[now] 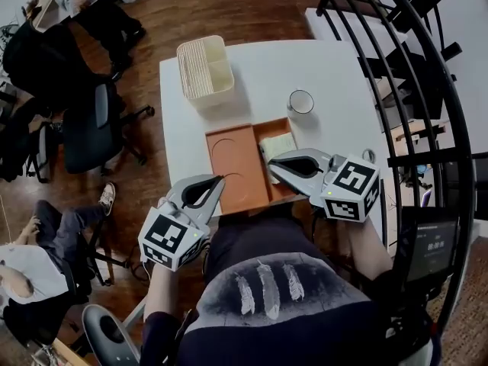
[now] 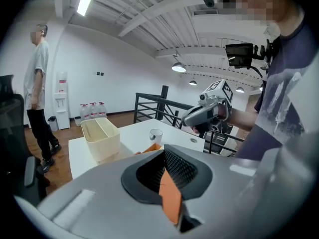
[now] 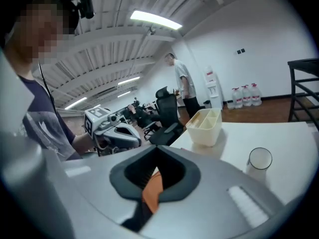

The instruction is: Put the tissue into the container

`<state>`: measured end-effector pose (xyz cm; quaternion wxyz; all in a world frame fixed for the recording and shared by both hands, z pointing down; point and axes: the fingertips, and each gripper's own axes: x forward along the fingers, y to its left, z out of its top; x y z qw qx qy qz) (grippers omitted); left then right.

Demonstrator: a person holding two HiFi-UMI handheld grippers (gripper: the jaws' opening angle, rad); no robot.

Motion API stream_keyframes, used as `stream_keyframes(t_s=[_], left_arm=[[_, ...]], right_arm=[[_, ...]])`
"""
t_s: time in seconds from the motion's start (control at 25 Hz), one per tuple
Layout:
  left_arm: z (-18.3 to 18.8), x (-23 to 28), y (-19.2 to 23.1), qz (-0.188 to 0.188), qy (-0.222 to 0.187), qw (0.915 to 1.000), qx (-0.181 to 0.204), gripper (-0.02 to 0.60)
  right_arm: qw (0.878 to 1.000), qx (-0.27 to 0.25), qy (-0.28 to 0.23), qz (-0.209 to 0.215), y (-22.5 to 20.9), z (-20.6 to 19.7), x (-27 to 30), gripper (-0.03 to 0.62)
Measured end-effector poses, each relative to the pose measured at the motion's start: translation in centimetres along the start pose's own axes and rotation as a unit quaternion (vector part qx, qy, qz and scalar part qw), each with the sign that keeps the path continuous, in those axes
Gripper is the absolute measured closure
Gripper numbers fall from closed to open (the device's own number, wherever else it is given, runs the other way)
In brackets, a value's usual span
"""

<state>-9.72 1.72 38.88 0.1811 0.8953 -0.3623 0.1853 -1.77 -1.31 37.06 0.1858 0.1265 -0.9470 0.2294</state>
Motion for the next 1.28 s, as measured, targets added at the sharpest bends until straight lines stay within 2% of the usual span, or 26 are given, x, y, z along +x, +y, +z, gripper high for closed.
stream_keyframes(t_s=[0.28, 0.56, 0.84, 1.0, 1.28], left_arm=[[-0.3, 1.1, -1.4, 0.003, 0.007, 1.0000, -0.004, 0.568], [-0.1, 1.5, -2.1, 0.020, 0.002, 0.9996, -0.018, 0.568], [-0.4, 1.6, -2.0, 0.027, 0.005, 0.9995, -0.013, 0.568], [-0.2, 1.6, -2.2, 0.036, -0.004, 0.9989, -0.028, 0.568], [-0.8, 1.0, -2.4, 0.045, -0.005, 0.9987, -0.023, 0.568]], right_arm=[[1.000, -0.006, -0.016, 0.006, -0.4, -0.2, -1.6, 0.591], [1.000, -0.010, -0.005, 0.014, -1.1, -1.0, -1.9, 0.591], [1.000, -0.014, 0.002, 0.018, -1.4, -1.1, -1.4, 0.591], [1.000, -0.015, 0.002, 0.021, -1.5, -1.0, -1.5, 0.591], [0.999, -0.018, 0.005, 0.027, -1.0, -1.3, -1.1, 0.591]])
